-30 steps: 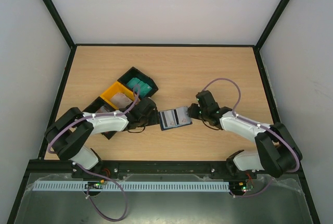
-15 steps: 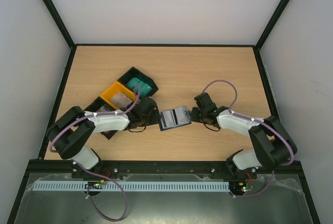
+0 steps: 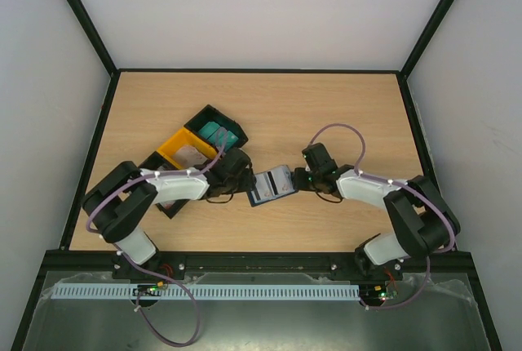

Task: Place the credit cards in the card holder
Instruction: Close the card holder at the center of the board.

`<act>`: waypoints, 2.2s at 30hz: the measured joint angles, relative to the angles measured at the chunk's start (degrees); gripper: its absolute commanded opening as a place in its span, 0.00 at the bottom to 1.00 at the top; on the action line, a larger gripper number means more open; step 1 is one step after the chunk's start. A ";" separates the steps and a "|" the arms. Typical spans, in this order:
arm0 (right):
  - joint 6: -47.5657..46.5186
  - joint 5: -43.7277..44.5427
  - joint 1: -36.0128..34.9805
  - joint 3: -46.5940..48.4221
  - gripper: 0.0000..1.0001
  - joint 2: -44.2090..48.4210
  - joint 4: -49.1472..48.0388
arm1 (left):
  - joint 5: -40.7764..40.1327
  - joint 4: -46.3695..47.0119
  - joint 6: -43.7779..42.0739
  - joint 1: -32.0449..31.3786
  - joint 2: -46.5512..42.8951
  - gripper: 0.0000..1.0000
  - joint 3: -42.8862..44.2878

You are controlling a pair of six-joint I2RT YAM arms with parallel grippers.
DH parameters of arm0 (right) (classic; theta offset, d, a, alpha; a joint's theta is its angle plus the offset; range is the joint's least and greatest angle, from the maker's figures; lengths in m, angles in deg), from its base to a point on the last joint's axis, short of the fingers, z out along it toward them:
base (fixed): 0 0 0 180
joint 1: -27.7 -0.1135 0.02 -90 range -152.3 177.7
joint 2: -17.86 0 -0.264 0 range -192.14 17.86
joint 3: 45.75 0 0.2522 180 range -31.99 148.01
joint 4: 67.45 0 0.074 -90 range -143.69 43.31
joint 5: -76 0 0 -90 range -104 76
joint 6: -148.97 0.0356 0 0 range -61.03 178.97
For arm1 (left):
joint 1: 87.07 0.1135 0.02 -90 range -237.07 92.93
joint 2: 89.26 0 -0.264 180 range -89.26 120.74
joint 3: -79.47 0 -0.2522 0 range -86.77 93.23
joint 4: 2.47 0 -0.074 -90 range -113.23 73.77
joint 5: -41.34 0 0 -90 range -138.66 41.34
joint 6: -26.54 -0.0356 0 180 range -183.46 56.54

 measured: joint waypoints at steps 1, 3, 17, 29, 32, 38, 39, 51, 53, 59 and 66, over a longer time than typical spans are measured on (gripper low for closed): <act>-0.17 -0.09 0.00 0.09 0.43 -0.15 -0.13 | -0.02 -0.22 -0.31 0.00 0.55 0.55 0.61; -0.26 0.04 0.00 0.76 0.43 -0.81 -0.09 | -0.50 -0.96 -0.74 -0.26 1.38 0.54 1.68; -2.25 5.31 -3.32 6.99 0.46 -7.43 -0.15 | -9.77 -11.87 -5.31 -5.18 6.01 0.40 8.74; -0.48 15.04 -4.68 12.76 0.26 -12.59 1.90 | -12.11 -14.56 -5.64 -6.12 7.34 0.40 10.51; 0.39 15.63 -4.68 12.90 0.15 -12.61 3.04 | -12.00 -14.29 -5.68 -6.12 7.34 0.41 10.51; 2.12 15.04 -4.57 12.68 0.02 -10.58 5.55 | -11.54 -13.68 -5.75 -6.10 7.37 0.41 10.51; 2.27 14.91 -4.57 12.68 0.02 -9.79 5.92 | -11.39 -13.42 -5.75 -6.05 7.41 0.41 10.51; 3.19 8.26 -4.57 12.35 0.02 3.30 7.85 | -4.90 -2.21 -5.20 -5.70 10.38 0.40 11.23; 3.98 6.29 -4.57 12.07 0.02 3.58 8.07 | -2.14 3.04 -4.55 -5.33 11.06 0.39 10.16; 7.23 -1.38 -4.61 9.11 0.02 4.24 6.27 | 4.92 17.25 -1.01 -3.82 12.41 0.39 5.73; 11.78 -9.97 -4.61 3.91 0.02 3.85 -1.07 | 9.64 26.84 2.56 -2.69 12.85 0.41 1.46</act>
